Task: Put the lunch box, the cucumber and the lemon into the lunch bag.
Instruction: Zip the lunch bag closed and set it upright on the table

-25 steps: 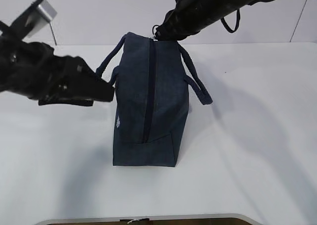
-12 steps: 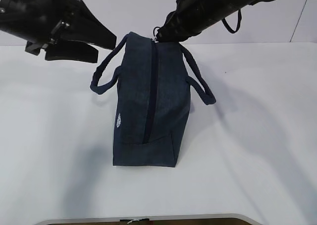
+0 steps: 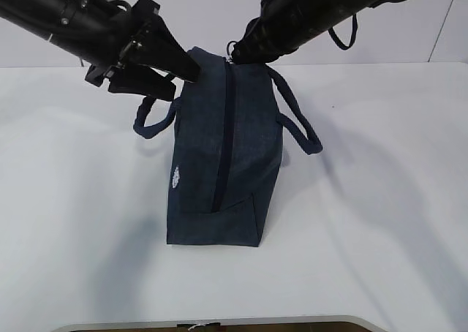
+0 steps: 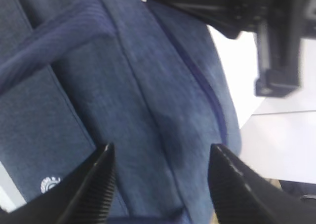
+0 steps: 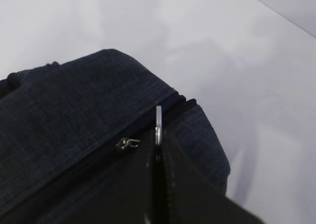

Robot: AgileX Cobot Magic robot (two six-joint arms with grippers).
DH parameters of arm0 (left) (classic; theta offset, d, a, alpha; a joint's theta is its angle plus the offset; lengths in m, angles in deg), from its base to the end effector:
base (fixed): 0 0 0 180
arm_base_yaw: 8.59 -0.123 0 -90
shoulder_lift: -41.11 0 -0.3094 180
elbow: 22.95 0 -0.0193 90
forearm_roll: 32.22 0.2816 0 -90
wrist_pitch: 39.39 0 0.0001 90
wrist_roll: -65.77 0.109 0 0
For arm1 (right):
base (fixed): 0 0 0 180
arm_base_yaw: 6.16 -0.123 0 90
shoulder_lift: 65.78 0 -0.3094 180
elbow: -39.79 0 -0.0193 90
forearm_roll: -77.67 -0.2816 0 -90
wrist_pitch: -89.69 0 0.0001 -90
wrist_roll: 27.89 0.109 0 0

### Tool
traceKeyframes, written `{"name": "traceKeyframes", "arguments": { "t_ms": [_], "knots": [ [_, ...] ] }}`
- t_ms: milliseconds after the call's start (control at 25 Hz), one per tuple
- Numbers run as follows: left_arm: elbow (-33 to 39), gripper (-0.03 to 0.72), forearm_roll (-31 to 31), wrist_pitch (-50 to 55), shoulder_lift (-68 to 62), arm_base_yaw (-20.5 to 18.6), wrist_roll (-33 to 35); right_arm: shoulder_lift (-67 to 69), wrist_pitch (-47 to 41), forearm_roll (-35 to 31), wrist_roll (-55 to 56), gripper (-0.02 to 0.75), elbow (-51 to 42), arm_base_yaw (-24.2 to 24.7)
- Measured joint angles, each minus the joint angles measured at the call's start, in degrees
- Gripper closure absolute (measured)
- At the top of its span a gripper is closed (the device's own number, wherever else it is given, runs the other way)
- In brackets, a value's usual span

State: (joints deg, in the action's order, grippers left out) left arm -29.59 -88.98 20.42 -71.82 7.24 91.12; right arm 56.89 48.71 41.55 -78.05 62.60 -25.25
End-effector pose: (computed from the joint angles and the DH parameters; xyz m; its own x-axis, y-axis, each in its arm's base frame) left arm 0.3963 -0.1943 0.2825 -0.9249 0.1111 -0.3637 0.3539 0.6017 -0.7160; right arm 0.4765 0.2096 0.2832 -0.4180 -0.4993 -0.7589 -0.7645 0.6446 -0.0030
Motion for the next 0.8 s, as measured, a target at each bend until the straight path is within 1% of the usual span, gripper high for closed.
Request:
{"name": "traceKeyframes", "arguments": {
  "t_ms": [240,320,360,400,560,600,640,680,800],
  "knots": [
    [-4.08,0.253,0.0,3.5,-4.21,0.0,0.0,0.0,-0.13,0.0,0.0,0.733,0.0,0.0],
    [-4.48,0.269,0.04,3.9,-4.7,0.0,-0.1,0.0,-0.13,0.0,0.0,0.733,0.0,0.0],
    [-4.49,0.294,0.15,4.28,-4.98,0.0,-0.13,0.0,-0.13,0.0,0.0,0.733,0.0,0.0],
    [-4.49,0.342,0.36,4.69,-5.05,0.0,-0.12,0.0,-0.13,0.0,0.0,0.733,0.0,0.0],
    [-4.71,0.607,3.06,5.98,-5.2,0.0,-0.01,0.0,-0.42,0.0,0.0,0.733,0.01,0.0],
    [-4.71,0.648,3.48,6.12,-5.2,0.0,-0.02,0.0,-0.52,0.0,0.0,0.733,0.01,0.0],
    [-4.79,0.677,4.12,6.22,-5.2,0.0,0.21,0.0,-0.55,0.0,0.0,0.733,0.01,0.0],
    [-4.79,0.688,4.35,6.34,-5.2,0.0,0.61,0.0,-0.59,0.0,0.0,0.733,0.01,0.0],
    [-4.92,0.697,4.77,7.13,-5.2,0.0,2.49,0.0,-0.81,0.0,0.0,0.733,0.01,0.0]
  ]
}}
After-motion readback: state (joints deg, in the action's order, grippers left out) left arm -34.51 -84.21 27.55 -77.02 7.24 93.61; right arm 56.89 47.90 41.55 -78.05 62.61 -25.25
